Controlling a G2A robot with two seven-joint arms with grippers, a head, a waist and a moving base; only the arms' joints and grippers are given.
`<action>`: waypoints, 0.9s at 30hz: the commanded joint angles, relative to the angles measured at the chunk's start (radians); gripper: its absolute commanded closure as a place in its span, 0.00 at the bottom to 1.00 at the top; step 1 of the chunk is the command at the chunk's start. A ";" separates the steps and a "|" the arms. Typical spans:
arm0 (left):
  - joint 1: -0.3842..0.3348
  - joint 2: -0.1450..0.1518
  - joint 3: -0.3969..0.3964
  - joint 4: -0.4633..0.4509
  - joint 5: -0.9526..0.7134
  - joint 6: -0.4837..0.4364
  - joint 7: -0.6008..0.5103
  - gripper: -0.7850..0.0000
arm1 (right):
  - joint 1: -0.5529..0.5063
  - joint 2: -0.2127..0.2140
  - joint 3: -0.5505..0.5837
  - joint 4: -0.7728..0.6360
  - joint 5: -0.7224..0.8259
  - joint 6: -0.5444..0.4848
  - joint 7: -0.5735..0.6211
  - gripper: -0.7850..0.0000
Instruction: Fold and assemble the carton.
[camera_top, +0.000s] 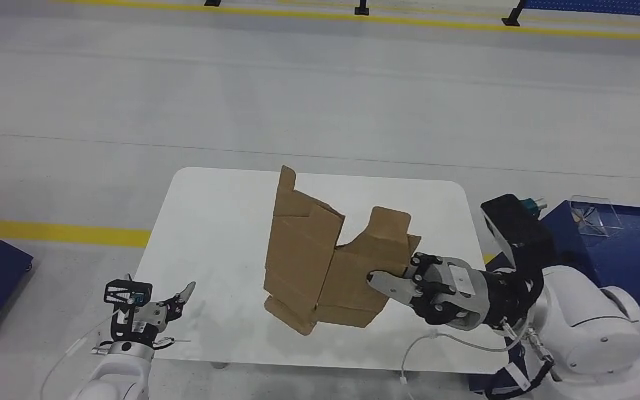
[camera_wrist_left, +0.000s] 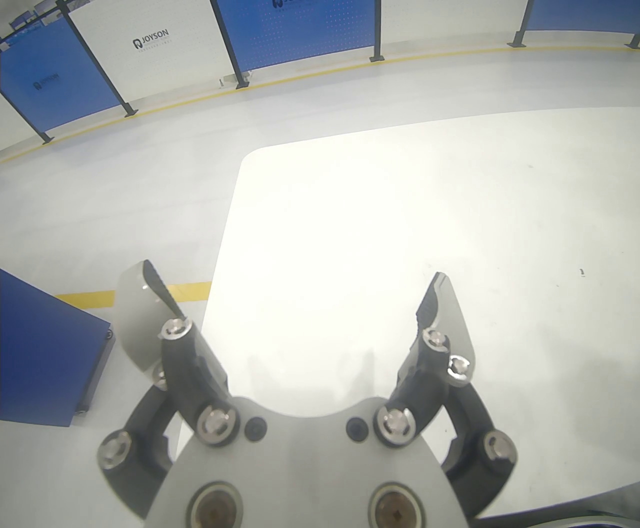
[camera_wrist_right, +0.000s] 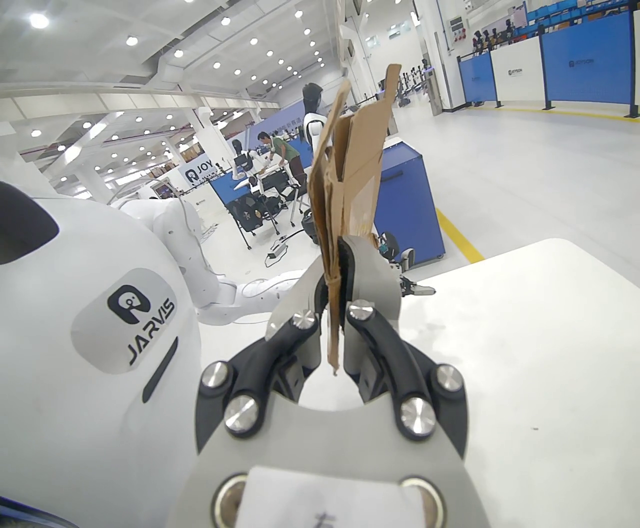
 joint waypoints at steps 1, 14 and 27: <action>0.000 0.000 0.000 0.000 0.000 0.000 0.000 0.00 | 0.000 0.000 0.000 0.000 0.000 0.000 0.000 1.00; 0.000 0.000 0.000 0.000 0.000 0.000 0.000 0.00 | -0.041 -0.002 -0.053 0.295 0.508 0.032 0.068 1.00; 0.000 0.000 0.000 0.000 0.000 0.000 0.000 0.00 | 0.099 -0.068 -0.492 0.723 1.566 0.730 0.463 1.00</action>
